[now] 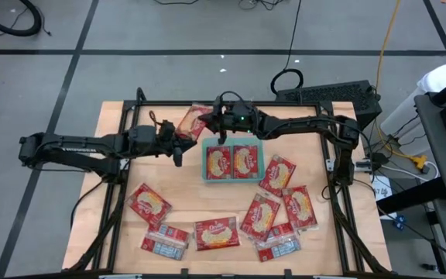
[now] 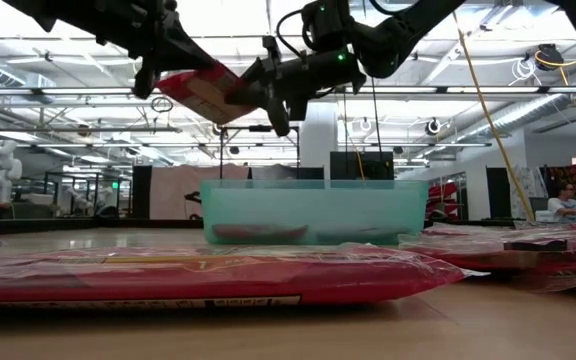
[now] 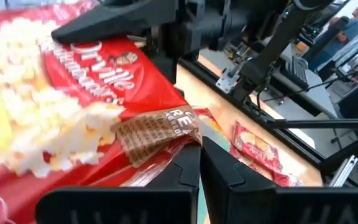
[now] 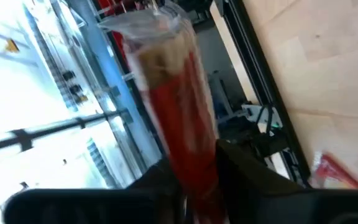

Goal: Sort popcorn bags into baskets
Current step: Put the red popcorn bag into the green bin

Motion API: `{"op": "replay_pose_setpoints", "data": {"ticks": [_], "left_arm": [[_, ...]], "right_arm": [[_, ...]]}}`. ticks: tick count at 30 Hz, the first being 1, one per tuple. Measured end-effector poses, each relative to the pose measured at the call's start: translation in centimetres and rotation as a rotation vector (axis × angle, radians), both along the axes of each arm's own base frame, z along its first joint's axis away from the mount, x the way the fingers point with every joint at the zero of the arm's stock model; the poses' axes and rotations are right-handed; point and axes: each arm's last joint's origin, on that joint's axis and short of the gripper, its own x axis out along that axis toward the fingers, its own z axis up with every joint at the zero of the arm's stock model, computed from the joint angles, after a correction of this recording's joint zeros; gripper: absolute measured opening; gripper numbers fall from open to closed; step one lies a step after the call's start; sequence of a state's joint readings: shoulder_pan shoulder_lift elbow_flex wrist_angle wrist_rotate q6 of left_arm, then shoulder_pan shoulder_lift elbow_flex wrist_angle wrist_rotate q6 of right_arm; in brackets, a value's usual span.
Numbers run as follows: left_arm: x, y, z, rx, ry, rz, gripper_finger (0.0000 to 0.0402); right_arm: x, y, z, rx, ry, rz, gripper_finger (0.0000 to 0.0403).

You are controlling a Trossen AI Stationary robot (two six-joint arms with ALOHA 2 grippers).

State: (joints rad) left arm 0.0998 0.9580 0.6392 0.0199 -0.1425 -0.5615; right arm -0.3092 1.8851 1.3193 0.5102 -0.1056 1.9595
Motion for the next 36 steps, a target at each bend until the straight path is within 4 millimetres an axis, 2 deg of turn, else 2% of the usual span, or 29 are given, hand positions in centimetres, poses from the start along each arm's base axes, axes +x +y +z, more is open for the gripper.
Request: {"op": "replay_pose_setpoints", "data": {"ticks": [3, 6, 13, 16, 19, 24, 30, 36], "left_arm": [[0.4, 0.0, -0.5, -0.034, 0.015, 0.003, 0.0013], [0.7, -0.1, -0.7, -0.087, 0.018, -0.022, 0.0034], [0.1, -0.4, 0.0, -0.224, -0.039, -0.062, 0.0154], [-0.4, -0.7, 0.5, -0.296, -0.071, -0.119, 0.0196], [-0.9, -0.9, 1.0, -0.322, -0.085, -0.173, 0.0217], [-1.8, -1.1, 0.9, -0.338, -0.046, -0.189, 0.022], [-2.1, -1.2, 0.0, -0.36, 0.061, -0.179, 0.0198], [-2.4, -1.7, -0.8, -0.382, 0.152, -0.183, 0.0172]], "right_arm": [[-0.2, -0.5, 0.0, -0.048, 0.012, 0.021, 0.0029], [-0.5, -1.3, -0.1, -0.122, 0.027, 0.053, 0.0015], [-2.0, -3.2, 1.1, -0.304, 0.03, 0.239, 0.0031], [-3.1, -3.0, 2.1, -0.376, 0.057, 0.356, 0.0028], [-4.7, -2.4, 2.8, -0.419, 0.16, 0.455, 0.0021], [-8.0, -0.9, 4.0, -0.462, 0.352, 0.556, 0.0022], [-11.7, 0.6, 5.3, -0.525, 0.582, 0.576, 0.0023], [-13.5, 1.2, 5.3, -0.531, 0.738, 0.583, 0.0023]]}}
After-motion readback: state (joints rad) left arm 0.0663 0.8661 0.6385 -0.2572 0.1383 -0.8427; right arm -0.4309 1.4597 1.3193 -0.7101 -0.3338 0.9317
